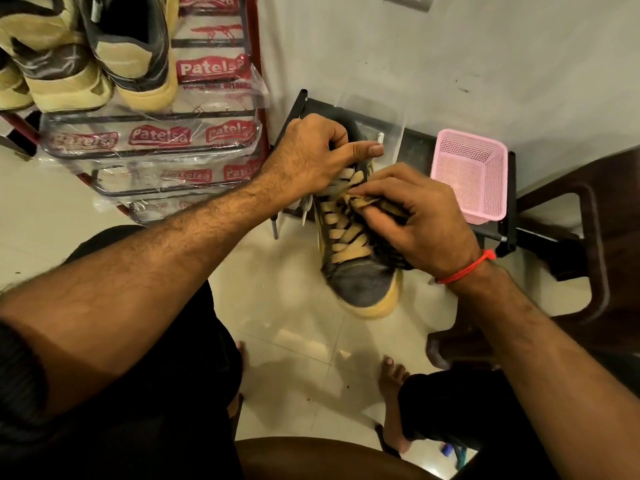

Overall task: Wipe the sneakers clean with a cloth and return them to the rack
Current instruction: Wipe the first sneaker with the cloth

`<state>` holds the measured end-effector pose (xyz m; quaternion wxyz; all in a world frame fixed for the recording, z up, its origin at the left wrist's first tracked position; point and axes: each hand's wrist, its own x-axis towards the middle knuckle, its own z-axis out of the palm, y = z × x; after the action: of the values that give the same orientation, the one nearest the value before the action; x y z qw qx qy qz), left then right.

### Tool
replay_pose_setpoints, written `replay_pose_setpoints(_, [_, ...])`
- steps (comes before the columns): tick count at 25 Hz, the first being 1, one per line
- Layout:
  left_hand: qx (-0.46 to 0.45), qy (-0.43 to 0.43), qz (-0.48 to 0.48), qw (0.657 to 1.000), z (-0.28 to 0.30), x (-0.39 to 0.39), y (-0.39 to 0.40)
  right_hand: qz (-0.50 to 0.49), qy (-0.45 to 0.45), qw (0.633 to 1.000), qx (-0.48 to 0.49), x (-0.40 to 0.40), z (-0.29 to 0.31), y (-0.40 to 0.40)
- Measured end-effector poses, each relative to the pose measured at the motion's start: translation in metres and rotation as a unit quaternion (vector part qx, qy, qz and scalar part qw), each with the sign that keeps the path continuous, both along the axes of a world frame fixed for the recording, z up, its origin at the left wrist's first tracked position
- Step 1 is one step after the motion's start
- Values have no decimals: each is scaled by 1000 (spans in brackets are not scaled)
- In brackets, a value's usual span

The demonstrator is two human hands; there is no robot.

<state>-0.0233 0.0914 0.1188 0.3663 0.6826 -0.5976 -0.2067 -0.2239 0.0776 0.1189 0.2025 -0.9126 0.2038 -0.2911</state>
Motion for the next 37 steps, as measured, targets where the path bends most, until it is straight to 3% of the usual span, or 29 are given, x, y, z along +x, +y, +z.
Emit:
replay_pose_setpoints(5, [-28,-17,52,998,1,10,-2,-63,-28,997,18,-1,1,-3])
replay_pose_setpoints(8, [-33,-36,84,995,-3,16,0,33,13,997,62,-1,8,-2])
replay_pose_setpoints(12, [-3,-121,92,988,-4,15,3,185,135,969,92,2,9,13])
replay_pose_setpoints(14, [-6,-136,86,987,-1,12,2,149,107,980,71,0,5,9])
replay_pose_setpoints(16, [-25,-129,68,989,1,6,2,35,30,998,40,-1,1,1])
replay_pose_setpoints(19, [-48,-100,48,993,0,1,1,-104,-34,994,12,-2,-1,-7])
replay_pose_setpoints(22, [-52,-73,64,994,-5,10,0,6,11,997,70,2,3,1])
replay_pose_setpoints(25, [-36,-113,57,991,-11,13,4,140,181,966,115,5,12,13])
replay_pose_setpoints(27, [-43,-117,41,991,-12,9,6,104,164,977,90,3,11,10])
replay_pose_setpoints(31, [-85,-76,21,993,-7,6,1,-66,3,998,-3,-1,7,-1])
replay_pose_setpoints(33, [-94,-67,24,993,-8,8,0,1,23,999,36,0,7,4])
replay_pose_setpoints(36, [-98,-67,17,993,-14,14,3,173,211,953,133,6,7,18])
replay_pose_setpoints(37, [-99,-50,8,994,-15,15,3,182,220,947,148,6,6,18])
